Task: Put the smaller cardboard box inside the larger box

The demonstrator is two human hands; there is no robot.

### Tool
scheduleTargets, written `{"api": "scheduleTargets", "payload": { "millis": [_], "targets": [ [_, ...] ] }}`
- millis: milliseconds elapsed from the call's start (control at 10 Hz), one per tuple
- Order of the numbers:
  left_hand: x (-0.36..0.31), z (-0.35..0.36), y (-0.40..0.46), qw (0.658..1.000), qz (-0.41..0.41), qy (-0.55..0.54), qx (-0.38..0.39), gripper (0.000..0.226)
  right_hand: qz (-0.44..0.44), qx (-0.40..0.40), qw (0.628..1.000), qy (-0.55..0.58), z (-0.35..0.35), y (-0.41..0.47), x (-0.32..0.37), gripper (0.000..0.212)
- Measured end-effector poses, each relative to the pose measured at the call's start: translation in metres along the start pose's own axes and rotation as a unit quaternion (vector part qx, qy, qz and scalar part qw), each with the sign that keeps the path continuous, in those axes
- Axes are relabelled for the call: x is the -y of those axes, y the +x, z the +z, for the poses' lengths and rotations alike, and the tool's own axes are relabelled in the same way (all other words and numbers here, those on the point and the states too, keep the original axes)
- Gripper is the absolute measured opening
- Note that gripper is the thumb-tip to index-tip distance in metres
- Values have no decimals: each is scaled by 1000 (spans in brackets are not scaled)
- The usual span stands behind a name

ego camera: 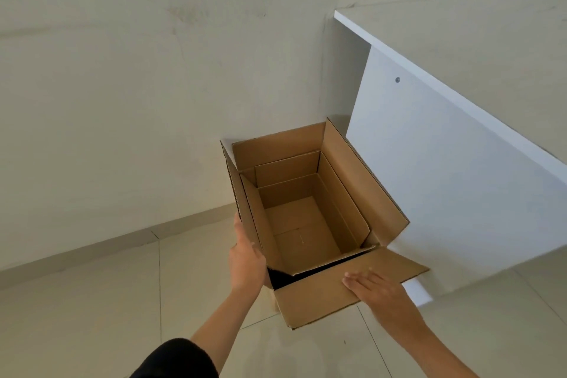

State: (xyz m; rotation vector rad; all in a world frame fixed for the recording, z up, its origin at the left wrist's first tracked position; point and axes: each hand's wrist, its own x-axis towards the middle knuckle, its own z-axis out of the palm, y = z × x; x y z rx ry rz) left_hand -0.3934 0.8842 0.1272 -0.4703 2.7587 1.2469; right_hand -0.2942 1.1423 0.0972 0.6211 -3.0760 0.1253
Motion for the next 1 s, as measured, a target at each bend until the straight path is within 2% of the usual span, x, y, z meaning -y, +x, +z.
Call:
{"api": "scheduleTargets", "payload": {
  "millis": [100, 200, 300, 400, 500, 600, 700, 800, 1000],
  "targets": [
    [-6, 2, 1, 1000, 10, -5, 4, 68, -14, -24, 998, -55, -5, 11, -4, 66],
    [-21, 10, -1, 1000, 22, 2, 16, 71, -8, -5, 998, -64, -22, 27, -8, 43],
    [-25, 9, -3, 999, 19, -7, 31, 72, 0, 69, 995, -66, -45, 60, -9, 25],
    [-16, -5, -3, 998, 18, -9, 58, 70, 23, 79, 996, -38, -49, 89, -7, 25],
    [-11, -25, -6, 994, 44, -29, 94, 66, 71, 75, 994, -37, -48, 96, 1, 53],
    [-9, -37, -13, 985, 60, -54, 152, 66, 99, 57, 992, -49, -49, 86, 12, 70],
    [-3, -36, -24, 981, 58, -56, 178, 71, 111, 24, 994, -6, -47, 74, 19, 68],
    [1, -39, -41, 978, 48, -54, 194, 73, 105, 28, 993, 49, -48, 64, 30, 69],
    [36, -61, -62, 980, 103, 15, 168, 62, 39, -50, 993, 98, -37, 58, 92, 64]
  ]
}}
